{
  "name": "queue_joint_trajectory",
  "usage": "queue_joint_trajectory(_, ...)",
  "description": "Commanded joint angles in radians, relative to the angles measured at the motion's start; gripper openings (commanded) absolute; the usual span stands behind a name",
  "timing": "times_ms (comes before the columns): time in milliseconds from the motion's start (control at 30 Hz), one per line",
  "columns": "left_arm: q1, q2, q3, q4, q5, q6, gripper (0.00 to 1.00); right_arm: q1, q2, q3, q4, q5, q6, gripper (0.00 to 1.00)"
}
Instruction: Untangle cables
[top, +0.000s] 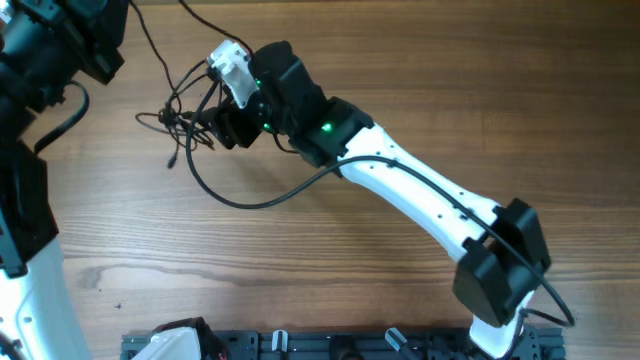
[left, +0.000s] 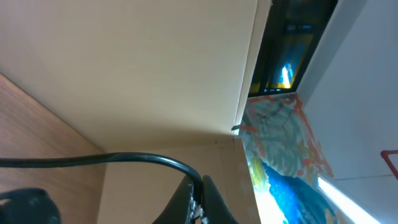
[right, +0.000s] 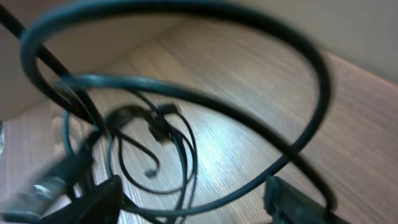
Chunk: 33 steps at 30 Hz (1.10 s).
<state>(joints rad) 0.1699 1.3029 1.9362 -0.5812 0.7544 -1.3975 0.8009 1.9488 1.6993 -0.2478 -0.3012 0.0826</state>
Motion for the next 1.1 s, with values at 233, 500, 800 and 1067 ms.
queue_joint_trajectory(233, -0.003, -0.039, 0.009, 0.017, 0.038, -0.006, 0.04, 0.000, 0.057, -0.006, 0.042, 0.018, 0.032, 0.57)
queue_joint_trajectory(500, 0.104, -0.039, 0.009, -0.039, 0.012, 0.324, 0.04, -0.097, 0.034, -0.005, -0.184, 0.195, 0.024, 0.05)
queue_joint_trajectory(800, 0.323, -0.017, 0.008, -0.275, -0.216, 0.700, 0.04, -0.375, -0.097, -0.005, -0.433, 0.444, 0.024, 0.04)
queue_joint_trajectory(1067, 0.326, 0.052, 0.008, -0.363, -0.382, 0.758, 0.04, -0.528, -0.283, -0.005, -0.539, 0.665, 0.021, 0.04)
